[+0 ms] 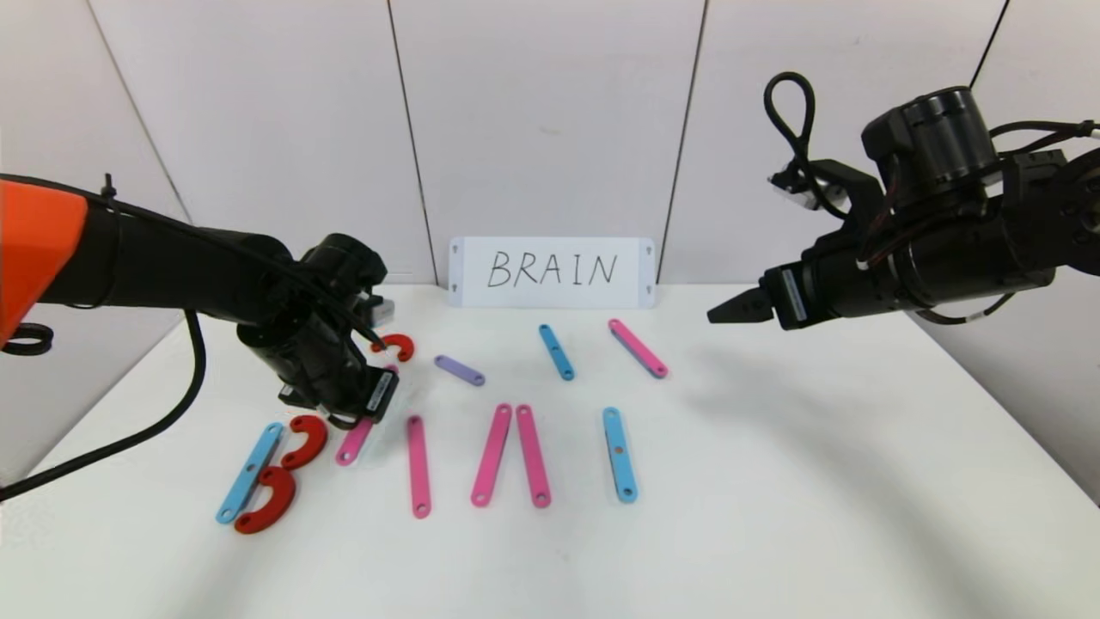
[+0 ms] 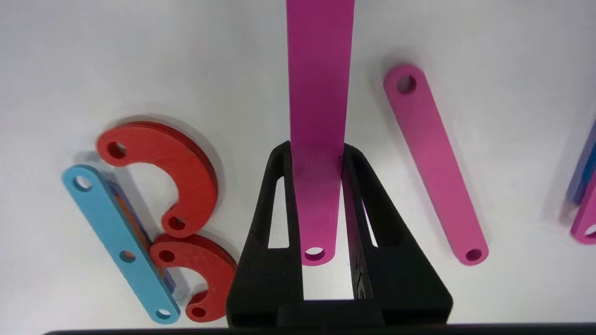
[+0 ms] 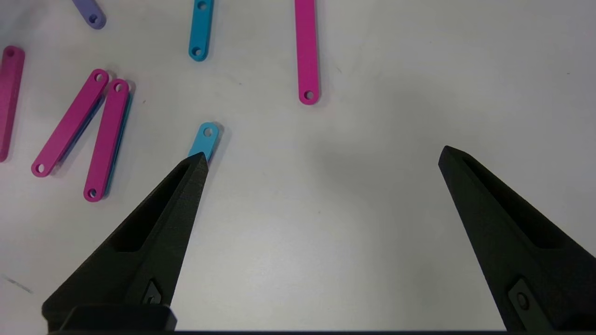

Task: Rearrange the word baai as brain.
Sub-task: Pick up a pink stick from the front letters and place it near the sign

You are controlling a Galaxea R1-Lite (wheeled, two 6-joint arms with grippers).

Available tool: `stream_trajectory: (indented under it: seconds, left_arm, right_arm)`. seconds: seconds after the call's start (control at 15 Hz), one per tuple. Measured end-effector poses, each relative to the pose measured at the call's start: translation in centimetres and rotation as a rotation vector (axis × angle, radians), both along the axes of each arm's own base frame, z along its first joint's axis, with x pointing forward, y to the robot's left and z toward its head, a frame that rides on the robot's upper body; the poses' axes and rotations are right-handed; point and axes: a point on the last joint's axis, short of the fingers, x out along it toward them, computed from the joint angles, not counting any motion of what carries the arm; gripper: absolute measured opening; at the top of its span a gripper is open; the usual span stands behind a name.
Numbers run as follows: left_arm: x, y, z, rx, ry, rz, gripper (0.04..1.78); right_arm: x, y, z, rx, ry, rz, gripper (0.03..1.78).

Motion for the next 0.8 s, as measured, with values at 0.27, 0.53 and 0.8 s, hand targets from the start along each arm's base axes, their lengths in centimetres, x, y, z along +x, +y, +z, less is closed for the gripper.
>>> stream_trajectory:
  seconds: [0.27, 0.53, 0.8]
  left_arm:
    - [3.0, 3.3, 2.9, -0.09, -0.127, 0.217, 0.3]
    - [5.6, 7.1, 2.5, -0.105, -0.157, 0.356, 0.3]
    - [7.8, 9.0, 0.6, -0.106, -0.145, 0.4, 0.3]
  right_arm:
    - [0.0, 0.0, 0.0, 0.0, 0.0, 0.001, 1.74]
    - [0.0, 0.1, 0.0, 0.0, 0.001, 0.003, 1.74]
    - [-0.1, 0.2, -0.1, -0.002, 0.005, 0.008, 1.74]
